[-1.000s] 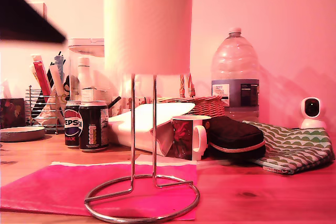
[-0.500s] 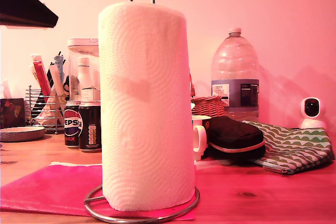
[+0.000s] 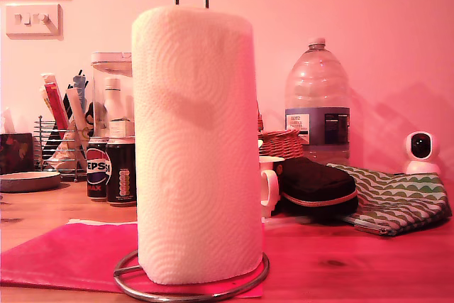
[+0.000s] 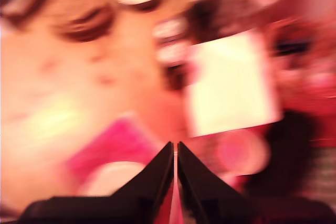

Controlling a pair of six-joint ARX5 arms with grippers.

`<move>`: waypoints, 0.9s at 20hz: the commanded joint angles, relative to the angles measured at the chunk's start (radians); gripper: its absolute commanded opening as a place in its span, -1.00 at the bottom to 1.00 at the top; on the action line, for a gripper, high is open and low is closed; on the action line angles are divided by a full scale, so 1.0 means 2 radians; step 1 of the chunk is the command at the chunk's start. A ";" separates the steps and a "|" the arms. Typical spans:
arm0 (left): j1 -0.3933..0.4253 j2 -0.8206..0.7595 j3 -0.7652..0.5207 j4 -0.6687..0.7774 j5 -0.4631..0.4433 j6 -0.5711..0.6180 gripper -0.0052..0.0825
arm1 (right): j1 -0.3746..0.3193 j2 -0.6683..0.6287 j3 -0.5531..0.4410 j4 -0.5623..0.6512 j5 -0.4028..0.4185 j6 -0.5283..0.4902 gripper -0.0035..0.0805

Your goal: Insert the paper towel roll into the metallic stand.

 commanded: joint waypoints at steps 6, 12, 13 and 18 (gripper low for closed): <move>0.009 0.002 -0.001 -0.007 -0.027 0.010 -0.93 | -0.001 -0.042 -0.006 -0.001 0.034 -0.018 -0.93; 0.028 0.002 -0.001 -0.007 -0.027 0.010 -0.93 | 0.000 -0.136 -0.185 0.118 0.052 -0.016 -0.93; 0.029 0.002 -0.001 -0.007 -0.027 0.010 -0.93 | 0.000 -0.157 -0.223 0.144 0.053 -0.016 -0.93; 0.042 0.002 -0.001 0.012 -0.038 0.010 -0.93 | -0.008 -0.283 -0.400 0.249 0.068 -0.047 -0.93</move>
